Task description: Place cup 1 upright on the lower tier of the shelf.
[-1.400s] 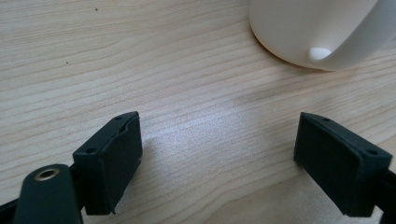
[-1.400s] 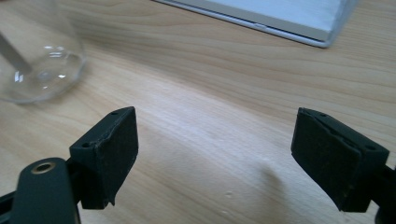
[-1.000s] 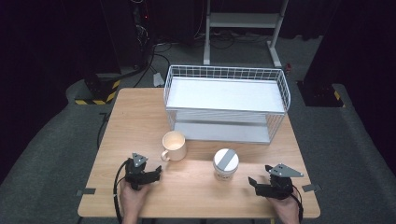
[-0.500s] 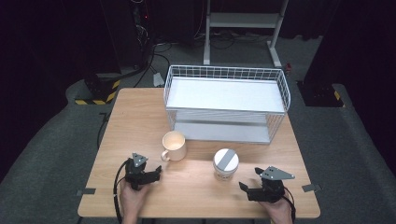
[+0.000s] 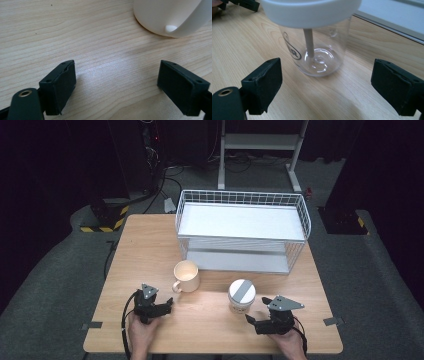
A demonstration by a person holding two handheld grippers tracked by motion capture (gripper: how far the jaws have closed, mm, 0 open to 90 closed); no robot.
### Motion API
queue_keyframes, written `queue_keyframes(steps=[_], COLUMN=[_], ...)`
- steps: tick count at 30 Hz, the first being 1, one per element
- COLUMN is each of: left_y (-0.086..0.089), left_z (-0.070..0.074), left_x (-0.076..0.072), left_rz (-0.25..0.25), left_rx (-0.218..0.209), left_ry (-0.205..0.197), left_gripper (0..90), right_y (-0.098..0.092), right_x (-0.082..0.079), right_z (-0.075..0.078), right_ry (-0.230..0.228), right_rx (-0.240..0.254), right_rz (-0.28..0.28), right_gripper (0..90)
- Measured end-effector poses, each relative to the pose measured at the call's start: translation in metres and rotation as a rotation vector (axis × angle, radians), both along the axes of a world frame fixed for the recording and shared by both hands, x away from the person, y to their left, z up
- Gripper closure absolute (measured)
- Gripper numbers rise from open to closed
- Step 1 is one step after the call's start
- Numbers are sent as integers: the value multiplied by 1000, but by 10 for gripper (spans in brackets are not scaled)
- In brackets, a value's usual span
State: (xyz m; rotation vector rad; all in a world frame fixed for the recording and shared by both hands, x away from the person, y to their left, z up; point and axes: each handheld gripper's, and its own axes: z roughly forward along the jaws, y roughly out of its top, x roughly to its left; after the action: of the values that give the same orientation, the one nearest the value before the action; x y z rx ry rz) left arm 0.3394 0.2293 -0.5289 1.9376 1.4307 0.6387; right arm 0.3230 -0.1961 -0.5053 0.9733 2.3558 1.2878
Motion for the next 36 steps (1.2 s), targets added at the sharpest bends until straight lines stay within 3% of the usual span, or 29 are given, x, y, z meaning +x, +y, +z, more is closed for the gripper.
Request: queue_keyframes(steps=[11,36], left_y=[0,0], left_z=[0,0], left_x=[0,0], left_rz=[-1,0], left_rx=[1,0], left_ry=[0,0], left_gripper=[155,155], right_y=[15,37], right_x=[10,26], right_z=[0,5], right_ry=[-6,-9], right_rx=[-14,7], right_rz=[12,41], right_gripper=[99,104])
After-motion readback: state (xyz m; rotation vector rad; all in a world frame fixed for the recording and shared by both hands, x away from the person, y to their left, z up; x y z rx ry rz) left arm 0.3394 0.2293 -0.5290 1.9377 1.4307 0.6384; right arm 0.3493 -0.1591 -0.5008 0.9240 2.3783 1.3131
